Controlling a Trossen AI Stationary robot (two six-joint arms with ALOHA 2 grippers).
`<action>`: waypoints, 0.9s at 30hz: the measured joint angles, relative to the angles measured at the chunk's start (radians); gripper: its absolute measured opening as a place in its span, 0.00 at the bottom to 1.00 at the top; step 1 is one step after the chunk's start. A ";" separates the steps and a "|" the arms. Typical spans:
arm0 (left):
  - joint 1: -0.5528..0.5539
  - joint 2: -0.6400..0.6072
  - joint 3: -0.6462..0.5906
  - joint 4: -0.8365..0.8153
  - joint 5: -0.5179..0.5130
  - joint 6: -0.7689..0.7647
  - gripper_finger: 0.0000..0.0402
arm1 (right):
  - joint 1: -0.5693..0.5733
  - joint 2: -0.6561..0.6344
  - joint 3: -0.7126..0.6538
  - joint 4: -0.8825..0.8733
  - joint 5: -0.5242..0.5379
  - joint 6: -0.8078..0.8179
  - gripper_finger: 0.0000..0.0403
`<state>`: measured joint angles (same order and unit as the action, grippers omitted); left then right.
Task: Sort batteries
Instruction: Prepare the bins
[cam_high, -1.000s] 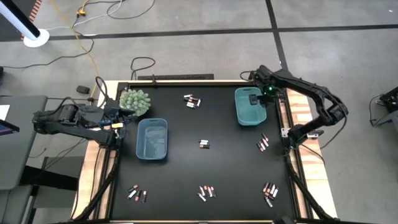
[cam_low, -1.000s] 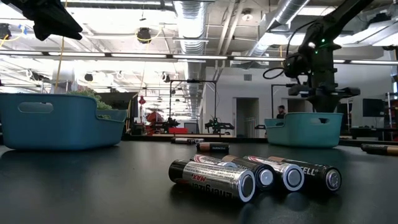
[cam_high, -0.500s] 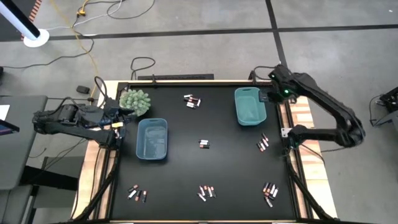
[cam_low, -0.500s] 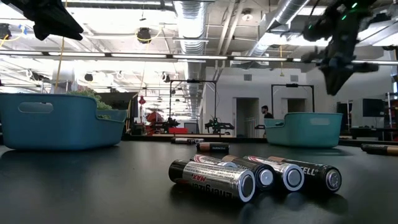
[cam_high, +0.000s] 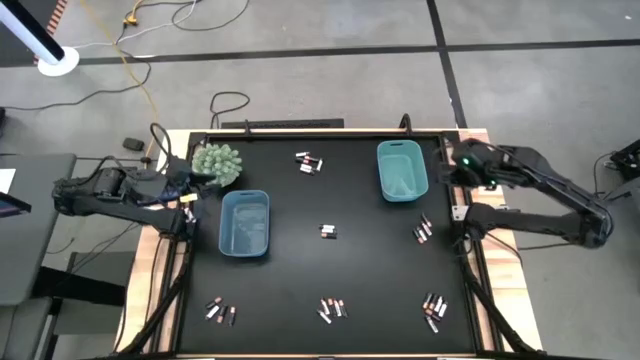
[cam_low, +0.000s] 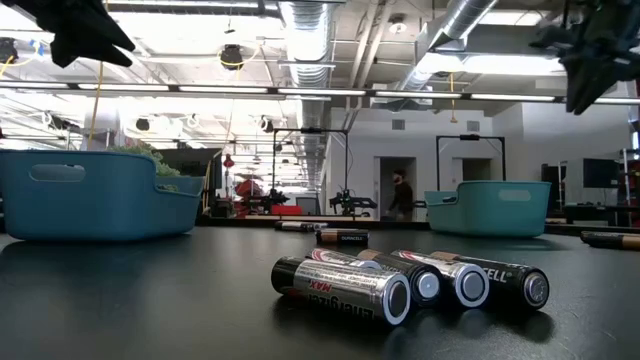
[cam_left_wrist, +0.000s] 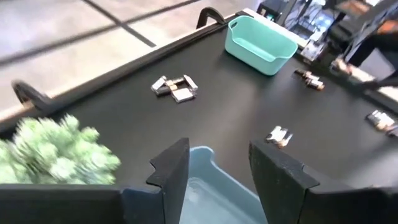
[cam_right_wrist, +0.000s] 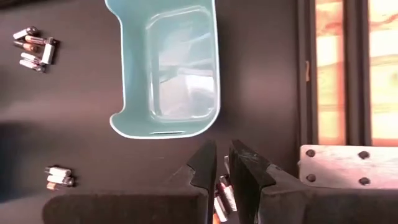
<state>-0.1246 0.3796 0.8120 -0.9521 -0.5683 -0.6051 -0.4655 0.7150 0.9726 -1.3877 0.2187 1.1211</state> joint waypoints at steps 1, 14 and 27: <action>0.000 0.005 0.000 0.000 0.006 -0.038 0.39 | 0.030 -0.008 0.000 -0.012 0.021 0.022 0.16; 0.000 0.203 0.000 -0.099 0.006 -0.605 0.35 | 0.241 -0.021 -0.001 -0.044 0.126 0.053 0.16; 0.000 0.437 0.000 -0.319 0.192 -0.940 0.35 | 0.328 -0.022 -0.002 -0.049 0.126 -0.108 0.16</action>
<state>-0.1246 0.8167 0.8120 -1.2713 -0.3763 -1.5454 -0.1377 0.6926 0.9710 -1.4365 0.3447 1.0135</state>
